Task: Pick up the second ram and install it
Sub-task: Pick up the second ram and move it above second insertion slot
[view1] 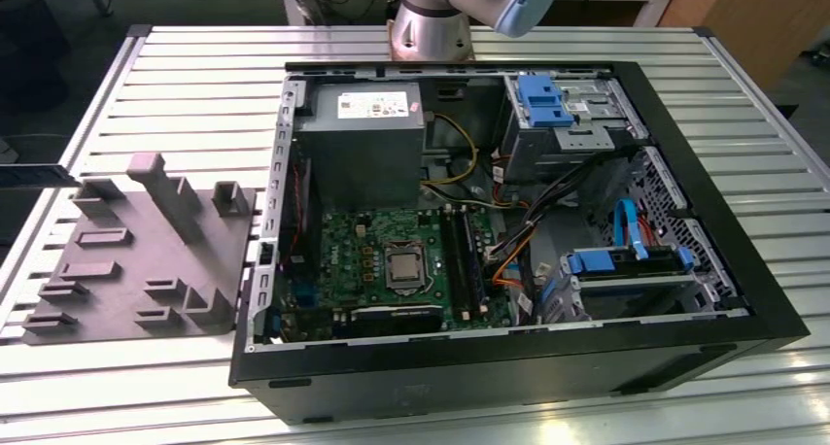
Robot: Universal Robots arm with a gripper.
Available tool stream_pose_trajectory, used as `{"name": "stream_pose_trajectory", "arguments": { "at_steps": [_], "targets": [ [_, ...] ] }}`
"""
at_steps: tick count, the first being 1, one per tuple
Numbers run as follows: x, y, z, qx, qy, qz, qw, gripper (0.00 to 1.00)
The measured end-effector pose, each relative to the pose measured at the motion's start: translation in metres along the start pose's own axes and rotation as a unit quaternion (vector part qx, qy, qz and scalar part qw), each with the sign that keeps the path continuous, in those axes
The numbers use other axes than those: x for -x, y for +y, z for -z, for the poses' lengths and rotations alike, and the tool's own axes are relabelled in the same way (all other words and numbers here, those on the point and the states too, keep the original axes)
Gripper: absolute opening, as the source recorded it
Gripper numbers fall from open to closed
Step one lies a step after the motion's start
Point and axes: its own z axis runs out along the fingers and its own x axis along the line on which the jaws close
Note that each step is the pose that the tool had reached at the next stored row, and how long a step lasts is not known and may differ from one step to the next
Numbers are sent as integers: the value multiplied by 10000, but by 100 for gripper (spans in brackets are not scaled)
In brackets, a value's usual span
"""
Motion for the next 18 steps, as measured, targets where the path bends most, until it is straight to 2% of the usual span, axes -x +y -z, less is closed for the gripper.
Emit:
{"name": "stream_pose_trajectory", "arguments": {
  "at_steps": [8, 18],
  "targets": [
    [7, 5, 98, 0, -2, 0, 10000, 12],
    [10, 7, 146, 0, -3, 0, 10000, 12]
  ]
}}
